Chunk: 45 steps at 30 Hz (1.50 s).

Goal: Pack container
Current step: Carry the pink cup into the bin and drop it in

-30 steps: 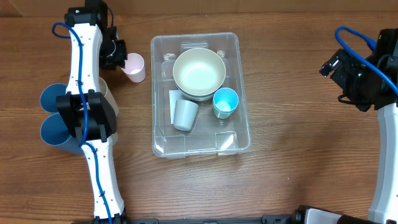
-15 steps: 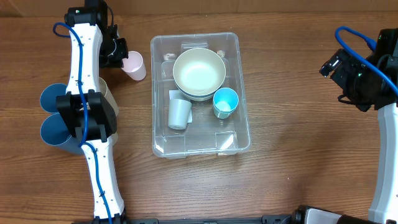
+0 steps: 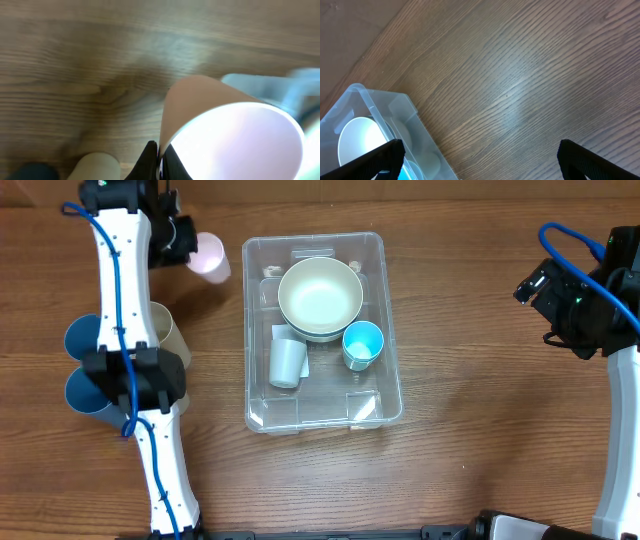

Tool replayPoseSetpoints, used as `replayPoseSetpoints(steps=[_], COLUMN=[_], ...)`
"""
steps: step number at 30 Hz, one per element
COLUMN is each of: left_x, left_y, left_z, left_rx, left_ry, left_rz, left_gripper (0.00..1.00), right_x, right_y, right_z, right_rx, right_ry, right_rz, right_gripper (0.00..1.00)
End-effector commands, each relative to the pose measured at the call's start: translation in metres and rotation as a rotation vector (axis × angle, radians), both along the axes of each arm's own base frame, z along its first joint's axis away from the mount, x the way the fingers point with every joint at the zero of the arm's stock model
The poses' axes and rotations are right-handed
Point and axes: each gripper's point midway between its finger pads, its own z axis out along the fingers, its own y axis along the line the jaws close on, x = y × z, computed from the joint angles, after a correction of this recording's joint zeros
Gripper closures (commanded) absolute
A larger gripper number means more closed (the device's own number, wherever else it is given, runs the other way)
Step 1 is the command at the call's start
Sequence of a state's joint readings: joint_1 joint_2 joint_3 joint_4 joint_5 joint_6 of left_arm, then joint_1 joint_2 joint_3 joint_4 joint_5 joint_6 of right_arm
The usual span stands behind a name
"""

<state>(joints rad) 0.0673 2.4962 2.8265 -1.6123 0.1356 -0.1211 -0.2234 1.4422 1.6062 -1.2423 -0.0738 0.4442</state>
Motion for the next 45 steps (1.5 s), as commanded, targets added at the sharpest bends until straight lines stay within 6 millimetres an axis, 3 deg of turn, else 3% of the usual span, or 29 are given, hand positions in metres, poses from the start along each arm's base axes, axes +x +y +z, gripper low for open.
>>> replayPoseSetpoints(steps=[1,4,6,9,11,13,15,18,21,25,28,30,35,38,39,41,43,45], left_x=[-0.019,-0.048,-0.067,-0.093,-0.109,-0.120,-0.136,-0.157,-0.172,-0.175,-0.169,-0.159,-0.154,-0.148,-0.145,-0.144,-0.145,-0.147], left_y=[-0.025,-0.054,-0.073,-0.127,-0.171,-0.202,-0.233,-0.259,-0.270,-0.261,-0.259,-0.264,-0.276,-0.279,-0.281,-0.282,-0.279,-0.268], left_z=[0.094,0.141,0.161,0.187,0.187,0.176,0.152,0.119,0.093,0.064,0.047,0.035,0.008,0.005,0.006,0.008,0.016,0.039], left_rx=[-0.011,-0.003,0.009,-0.021,-0.049,-0.052,-0.025,0.016,0.047,0.131,0.167,0.169,0.137,0.128,0.123,0.121,0.121,0.146], left_ry=[-0.196,-0.276,-0.304,-0.362,-0.355,-0.317,-0.241,-0.132,-0.039,0.039,0.051,0.030,0.045,0.022,0.007,-0.003,-0.003,-0.016], left_rz=[-0.043,-0.101,-0.136,-0.256,-0.344,-0.403,-0.470,-0.543,-0.568,-0.534,-0.527,-0.534,-0.544,-0.543,-0.545,-0.551,-0.547,-0.530], left_gripper=[0.96,0.96,0.96,0.96,0.96,0.96,0.96,0.96,0.96,0.96,0.96,0.96,0.96,0.91,0.84,0.59,0.55,0.53], right_x=[0.002,0.002,0.002,0.002,0.002,0.002,0.002,0.002,0.002,0.002,0.002,0.002,0.002,0.002,0.002,0.002,0.002,0.002], right_y=[-0.002,-0.002,-0.002,-0.002,-0.002,-0.002,-0.002,-0.002,-0.002,-0.002,-0.002,-0.002,-0.002,-0.002,-0.002,-0.002,-0.002,-0.002], right_z=[0.004,0.004,0.004,0.004,0.004,0.004,0.004,0.004,0.004,0.004,0.004,0.004,0.004,0.004,0.004,0.004,0.004,0.004], right_rx=[-0.002,-0.002,-0.002,-0.002,-0.002,-0.002,-0.002,-0.002,-0.002,-0.002,-0.002,-0.002,-0.002,-0.002,-0.002,-0.002,-0.002,-0.002], right_ry=[-0.013,-0.013,-0.013,-0.013,-0.013,-0.013,-0.013,-0.013,-0.013,-0.013,-0.013,-0.013,-0.013,-0.013,-0.013,-0.013,-0.013,-0.013], right_rz=[-0.008,-0.008,-0.008,-0.008,-0.008,-0.008,-0.008,-0.008,-0.008,-0.008,-0.008,-0.008,-0.008,-0.008,-0.008,-0.008,-0.008,-0.008], right_gripper=[0.00,0.00,0.00,0.00,0.00,0.00,0.00,0.00,0.00,0.00,0.00,0.00,0.00,0.00,0.00,0.00,0.00,0.00])
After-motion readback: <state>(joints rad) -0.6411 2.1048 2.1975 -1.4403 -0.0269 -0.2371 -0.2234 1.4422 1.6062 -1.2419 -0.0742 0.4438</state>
